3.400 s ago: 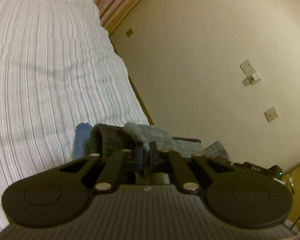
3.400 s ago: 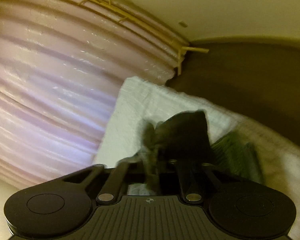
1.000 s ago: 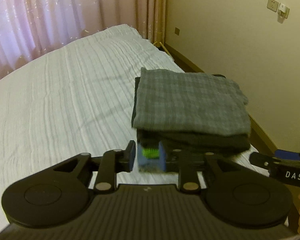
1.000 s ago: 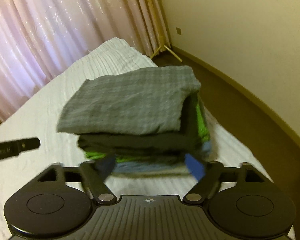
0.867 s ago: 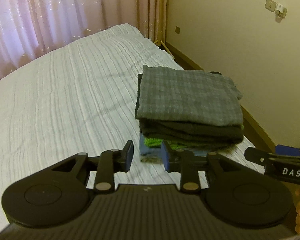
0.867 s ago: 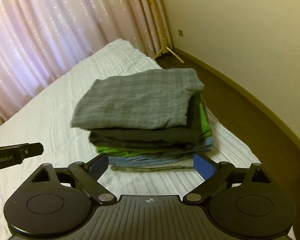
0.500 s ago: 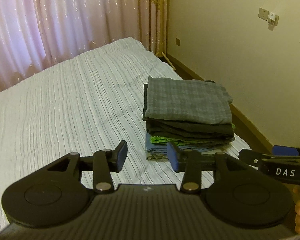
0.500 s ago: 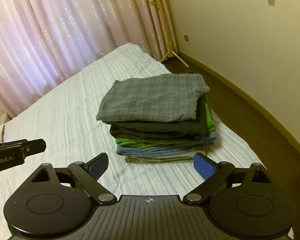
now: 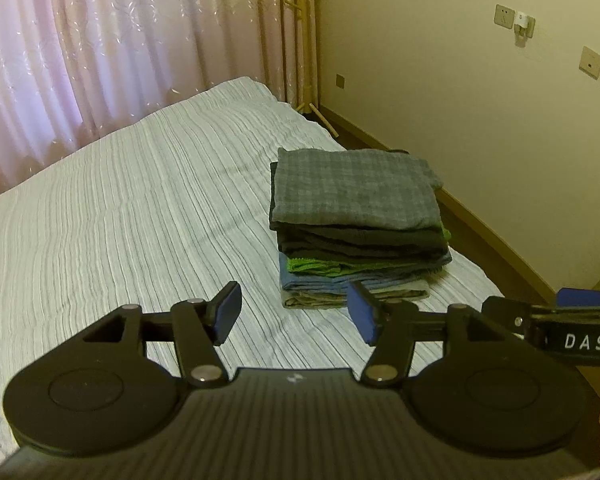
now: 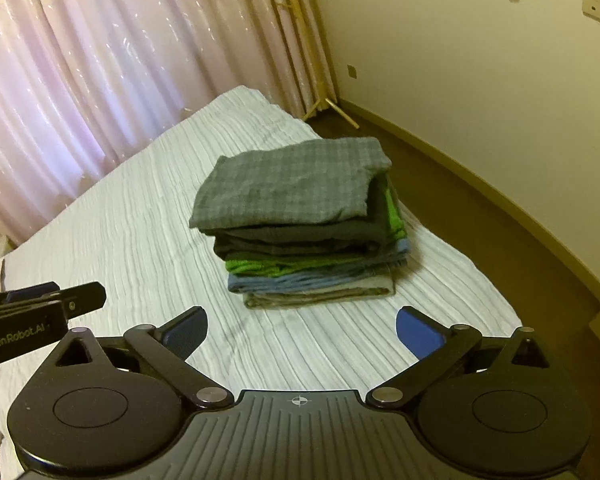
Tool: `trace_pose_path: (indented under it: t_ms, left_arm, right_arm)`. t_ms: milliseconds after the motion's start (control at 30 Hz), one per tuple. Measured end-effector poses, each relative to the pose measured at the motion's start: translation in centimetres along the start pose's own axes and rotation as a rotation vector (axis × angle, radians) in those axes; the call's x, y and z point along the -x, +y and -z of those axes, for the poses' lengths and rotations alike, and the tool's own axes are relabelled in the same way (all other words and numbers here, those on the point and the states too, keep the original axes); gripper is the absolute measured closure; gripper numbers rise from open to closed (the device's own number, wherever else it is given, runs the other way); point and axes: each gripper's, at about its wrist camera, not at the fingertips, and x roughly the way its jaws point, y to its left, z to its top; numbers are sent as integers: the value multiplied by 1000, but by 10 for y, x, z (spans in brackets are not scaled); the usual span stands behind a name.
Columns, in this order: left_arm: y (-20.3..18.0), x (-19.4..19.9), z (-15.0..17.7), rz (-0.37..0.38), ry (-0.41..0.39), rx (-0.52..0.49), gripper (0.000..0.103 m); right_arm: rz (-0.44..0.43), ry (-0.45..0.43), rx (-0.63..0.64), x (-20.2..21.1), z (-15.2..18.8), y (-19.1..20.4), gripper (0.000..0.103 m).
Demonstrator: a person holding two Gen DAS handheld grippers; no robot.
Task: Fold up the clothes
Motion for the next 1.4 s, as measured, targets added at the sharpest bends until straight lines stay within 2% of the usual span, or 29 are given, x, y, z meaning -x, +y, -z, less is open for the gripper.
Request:
trace_pose_path:
  t_ms: [200, 467, 900, 1400]
  left_arm:
    - [-5, -6, 7, -6, 29, -12, 46]
    - [-9, -11, 15, -18, 52, -29, 45]
    - [-14, -17, 20, -35, 80, -41, 41]
    - [-7, -25, 29, -46, 108, -3, 41]
  right_arm:
    - [60, 40, 11, -6, 8, -1, 0]
    - [85, 54, 32, -11, 12, -3, 0]
    - [62, 68, 59, -18, 15, -6, 0]
    - [36, 88, 100, -27, 13, 0, 0]
